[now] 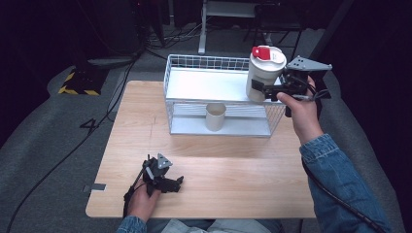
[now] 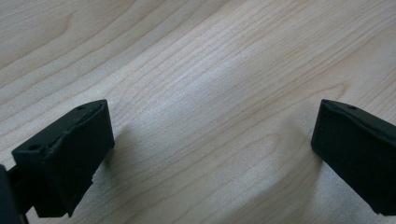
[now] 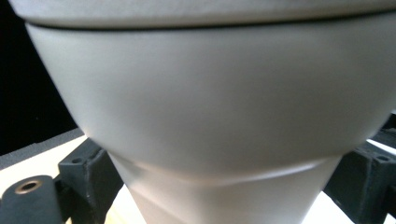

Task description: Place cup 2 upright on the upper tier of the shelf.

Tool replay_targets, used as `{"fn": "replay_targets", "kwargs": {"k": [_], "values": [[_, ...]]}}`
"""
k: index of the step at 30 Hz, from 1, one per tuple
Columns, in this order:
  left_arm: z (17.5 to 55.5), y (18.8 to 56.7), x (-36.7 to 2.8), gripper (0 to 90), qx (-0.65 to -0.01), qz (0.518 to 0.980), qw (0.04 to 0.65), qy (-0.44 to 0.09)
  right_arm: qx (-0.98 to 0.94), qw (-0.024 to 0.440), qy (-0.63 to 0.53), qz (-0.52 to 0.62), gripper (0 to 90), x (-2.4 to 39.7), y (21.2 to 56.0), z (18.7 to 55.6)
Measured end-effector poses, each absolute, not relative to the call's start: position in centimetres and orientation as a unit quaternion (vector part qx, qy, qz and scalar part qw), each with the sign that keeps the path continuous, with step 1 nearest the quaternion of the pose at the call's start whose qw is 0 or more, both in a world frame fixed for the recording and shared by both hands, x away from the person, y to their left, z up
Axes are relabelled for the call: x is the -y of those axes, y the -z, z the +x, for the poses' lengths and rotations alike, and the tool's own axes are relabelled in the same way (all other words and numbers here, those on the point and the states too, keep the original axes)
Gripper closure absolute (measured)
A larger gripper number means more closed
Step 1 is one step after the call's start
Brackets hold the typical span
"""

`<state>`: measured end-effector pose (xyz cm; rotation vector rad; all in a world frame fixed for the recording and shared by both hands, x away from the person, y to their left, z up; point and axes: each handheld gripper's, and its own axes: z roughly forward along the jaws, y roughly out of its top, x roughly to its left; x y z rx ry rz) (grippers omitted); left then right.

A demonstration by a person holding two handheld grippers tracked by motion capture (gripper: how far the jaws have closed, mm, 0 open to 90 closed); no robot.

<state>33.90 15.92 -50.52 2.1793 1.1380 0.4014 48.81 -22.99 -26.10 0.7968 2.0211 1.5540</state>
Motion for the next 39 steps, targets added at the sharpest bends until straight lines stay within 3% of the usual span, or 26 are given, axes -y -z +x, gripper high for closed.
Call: {"fn": "replay_targets", "kwargs": {"k": [20,39], "values": [[33.8,50.6,-16.0,0.0,-0.44,0.824,0.32,-0.157,-0.722,0.229,-0.584,0.292,10.6,18.4,25.6,53.0],[33.8,50.6,-16.1,0.0,-0.439,0.825,0.319,-0.157,-0.723,0.22,-0.582,0.301,10.6,14.5,27.6,55.6]]}}
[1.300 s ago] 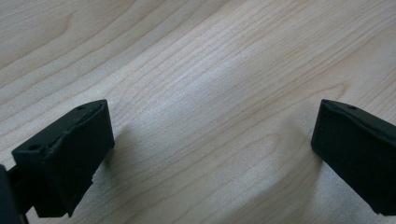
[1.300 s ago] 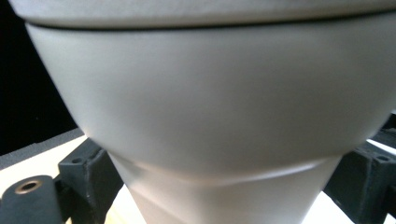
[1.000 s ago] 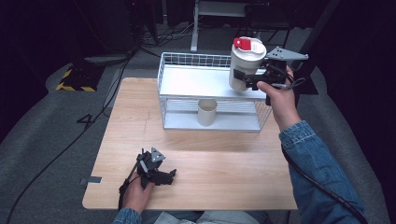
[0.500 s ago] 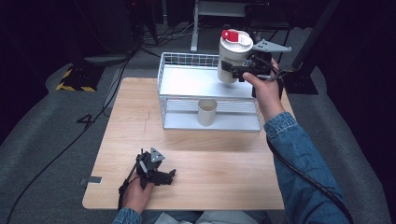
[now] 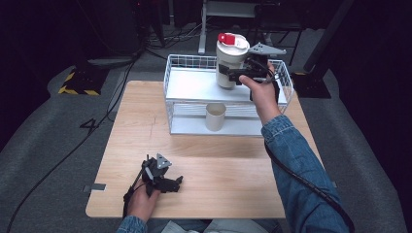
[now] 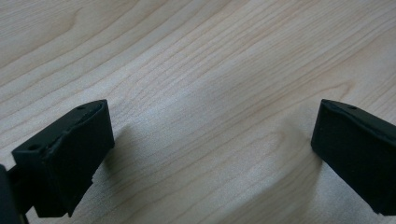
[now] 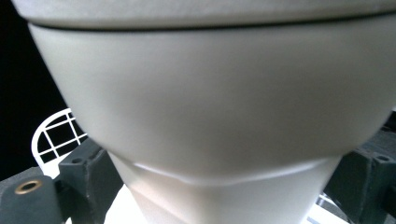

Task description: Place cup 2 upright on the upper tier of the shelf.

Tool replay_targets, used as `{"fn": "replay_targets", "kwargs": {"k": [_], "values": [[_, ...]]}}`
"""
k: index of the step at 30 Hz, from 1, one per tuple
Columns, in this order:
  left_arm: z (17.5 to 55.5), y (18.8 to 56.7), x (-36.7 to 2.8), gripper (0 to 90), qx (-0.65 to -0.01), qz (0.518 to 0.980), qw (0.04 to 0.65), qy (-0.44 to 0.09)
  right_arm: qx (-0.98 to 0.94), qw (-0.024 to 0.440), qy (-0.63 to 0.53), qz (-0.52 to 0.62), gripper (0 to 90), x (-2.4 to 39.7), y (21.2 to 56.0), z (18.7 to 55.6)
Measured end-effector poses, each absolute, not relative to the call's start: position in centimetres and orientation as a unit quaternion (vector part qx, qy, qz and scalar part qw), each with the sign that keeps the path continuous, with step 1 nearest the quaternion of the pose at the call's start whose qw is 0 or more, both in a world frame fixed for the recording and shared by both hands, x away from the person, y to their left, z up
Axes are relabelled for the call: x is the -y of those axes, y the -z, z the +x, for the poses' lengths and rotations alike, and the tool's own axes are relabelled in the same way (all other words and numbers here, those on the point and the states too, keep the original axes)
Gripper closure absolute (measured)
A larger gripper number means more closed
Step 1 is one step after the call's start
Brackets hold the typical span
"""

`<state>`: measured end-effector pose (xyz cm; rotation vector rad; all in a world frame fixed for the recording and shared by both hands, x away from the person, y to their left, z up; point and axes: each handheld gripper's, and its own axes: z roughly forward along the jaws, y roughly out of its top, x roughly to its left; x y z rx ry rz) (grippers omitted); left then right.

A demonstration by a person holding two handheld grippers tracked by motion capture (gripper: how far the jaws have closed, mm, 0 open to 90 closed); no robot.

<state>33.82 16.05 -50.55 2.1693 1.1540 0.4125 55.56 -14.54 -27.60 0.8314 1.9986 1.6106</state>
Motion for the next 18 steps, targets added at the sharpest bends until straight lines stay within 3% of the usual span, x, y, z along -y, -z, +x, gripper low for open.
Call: {"fn": "replay_targets", "kwargs": {"k": [18], "values": [[33.8,50.6,-16.1,0.0,-0.439,0.825,0.319,-0.158,-0.725,0.207,-0.575,0.318,10.4,13.7,29.1,56.1]]}}
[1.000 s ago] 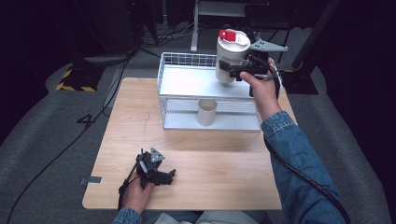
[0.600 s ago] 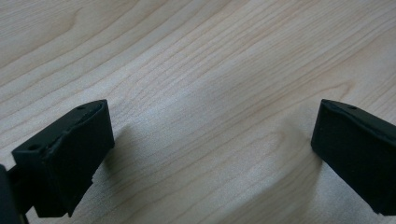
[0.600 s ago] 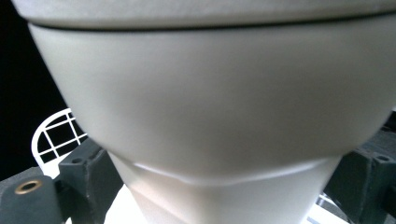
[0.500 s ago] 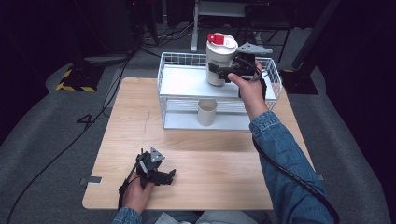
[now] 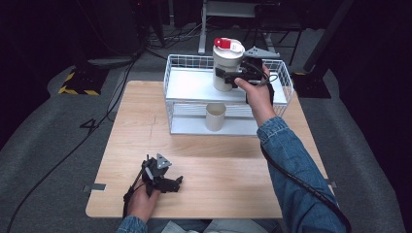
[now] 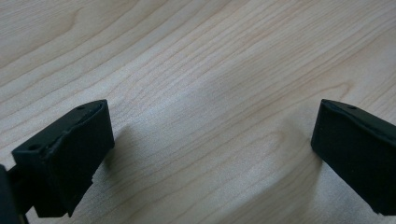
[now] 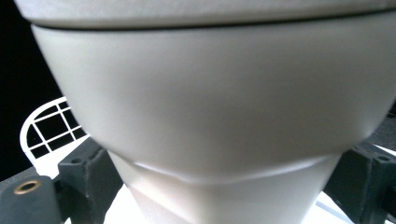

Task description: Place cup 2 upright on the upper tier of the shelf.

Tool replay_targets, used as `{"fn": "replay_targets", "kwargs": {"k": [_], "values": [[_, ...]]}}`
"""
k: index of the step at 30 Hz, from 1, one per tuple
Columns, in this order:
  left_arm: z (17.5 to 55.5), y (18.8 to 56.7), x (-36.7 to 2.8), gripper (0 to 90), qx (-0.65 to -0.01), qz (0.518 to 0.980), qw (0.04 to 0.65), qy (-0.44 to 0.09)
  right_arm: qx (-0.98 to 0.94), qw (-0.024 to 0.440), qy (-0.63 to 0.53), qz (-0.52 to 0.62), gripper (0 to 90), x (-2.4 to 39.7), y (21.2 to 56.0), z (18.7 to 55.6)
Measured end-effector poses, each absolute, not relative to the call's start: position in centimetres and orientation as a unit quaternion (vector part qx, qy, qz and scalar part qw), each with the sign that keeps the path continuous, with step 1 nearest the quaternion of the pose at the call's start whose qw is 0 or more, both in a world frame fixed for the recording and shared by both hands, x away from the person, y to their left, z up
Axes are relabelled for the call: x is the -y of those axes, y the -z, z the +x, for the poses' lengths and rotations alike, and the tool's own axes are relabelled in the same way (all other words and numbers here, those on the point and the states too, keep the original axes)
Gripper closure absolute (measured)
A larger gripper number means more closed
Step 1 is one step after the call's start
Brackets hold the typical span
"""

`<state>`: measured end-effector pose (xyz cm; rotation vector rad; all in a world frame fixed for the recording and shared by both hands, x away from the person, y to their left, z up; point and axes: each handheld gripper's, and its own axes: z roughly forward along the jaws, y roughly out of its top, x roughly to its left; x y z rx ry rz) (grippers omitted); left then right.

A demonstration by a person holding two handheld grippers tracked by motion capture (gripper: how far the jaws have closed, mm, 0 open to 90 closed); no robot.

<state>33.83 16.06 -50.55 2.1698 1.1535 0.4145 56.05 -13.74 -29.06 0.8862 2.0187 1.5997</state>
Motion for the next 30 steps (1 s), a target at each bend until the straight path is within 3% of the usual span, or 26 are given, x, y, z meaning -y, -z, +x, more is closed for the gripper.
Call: {"fn": "replay_targets", "kwargs": {"k": [19,23,30], "values": [[33.8,50.5,-16.1,0.0,-0.438,0.825,0.319,-0.158,-0.727,0.206,-0.569,0.326,9.8,13.7,28.9,56.1],[33.8,50.6,-16.0,0.0,-0.439,0.825,0.319,-0.157,-0.726,0.207,-0.571,0.321,0.6,13.7,28.4,55.9],[33.8,50.6,-16.0,0.0,-0.44,0.825,0.319,-0.157,-0.733,0.216,-0.56,0.319,0.0,14.3,27.4,55.4]]}}
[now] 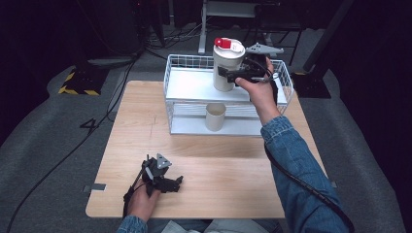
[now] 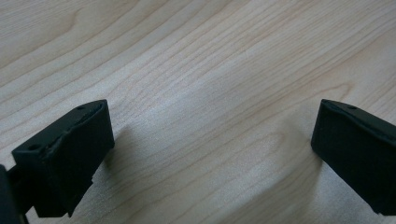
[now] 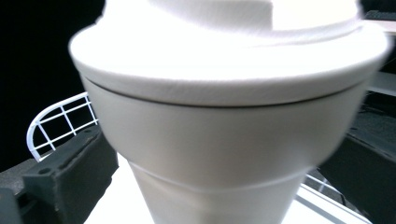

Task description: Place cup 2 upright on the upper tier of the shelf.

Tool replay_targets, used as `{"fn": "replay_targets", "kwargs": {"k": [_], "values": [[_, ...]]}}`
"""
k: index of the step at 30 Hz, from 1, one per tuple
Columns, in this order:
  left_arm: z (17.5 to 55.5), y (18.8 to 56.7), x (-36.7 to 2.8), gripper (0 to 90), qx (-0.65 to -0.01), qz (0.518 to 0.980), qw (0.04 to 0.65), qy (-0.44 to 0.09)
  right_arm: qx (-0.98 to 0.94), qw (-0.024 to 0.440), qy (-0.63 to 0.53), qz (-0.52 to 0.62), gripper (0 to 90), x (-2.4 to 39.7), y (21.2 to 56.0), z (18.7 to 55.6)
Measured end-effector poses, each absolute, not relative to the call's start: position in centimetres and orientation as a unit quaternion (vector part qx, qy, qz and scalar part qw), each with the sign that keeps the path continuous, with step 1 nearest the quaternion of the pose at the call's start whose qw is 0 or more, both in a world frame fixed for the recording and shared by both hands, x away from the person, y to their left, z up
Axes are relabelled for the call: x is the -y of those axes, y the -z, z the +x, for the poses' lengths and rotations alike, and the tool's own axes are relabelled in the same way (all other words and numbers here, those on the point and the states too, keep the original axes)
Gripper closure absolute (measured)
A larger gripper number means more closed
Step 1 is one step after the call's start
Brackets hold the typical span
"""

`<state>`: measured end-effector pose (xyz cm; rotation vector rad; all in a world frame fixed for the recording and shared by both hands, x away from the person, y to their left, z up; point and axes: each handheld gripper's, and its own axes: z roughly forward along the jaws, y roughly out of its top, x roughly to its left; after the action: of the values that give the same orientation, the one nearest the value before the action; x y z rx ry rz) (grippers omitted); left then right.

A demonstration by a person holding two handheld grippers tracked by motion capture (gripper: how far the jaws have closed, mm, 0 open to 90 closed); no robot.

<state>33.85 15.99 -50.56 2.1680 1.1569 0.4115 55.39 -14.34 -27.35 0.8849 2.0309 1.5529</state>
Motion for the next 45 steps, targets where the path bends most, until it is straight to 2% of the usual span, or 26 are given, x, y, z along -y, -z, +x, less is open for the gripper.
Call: {"fn": "replay_targets", "kwargs": {"k": [11,28,45], "values": [[33.9,50.6,-15.9,0.0,-0.438,0.826,0.32,-0.156,-0.73,0.234,-0.562,0.311,0.0,16.6,26.1,53.4],[34.5,50.6,-17.2,0.0,-0.431,0.829,0.321,-0.153,-0.748,0.225,-0.554,0.289,0.0,21.0,24.9,48.7],[34.7,50.6,-19.1,0.0,-0.441,0.824,0.321,-0.153,-0.765,0.214,-0.535,0.288,0.0,25.4,26.9,44.6]]}}
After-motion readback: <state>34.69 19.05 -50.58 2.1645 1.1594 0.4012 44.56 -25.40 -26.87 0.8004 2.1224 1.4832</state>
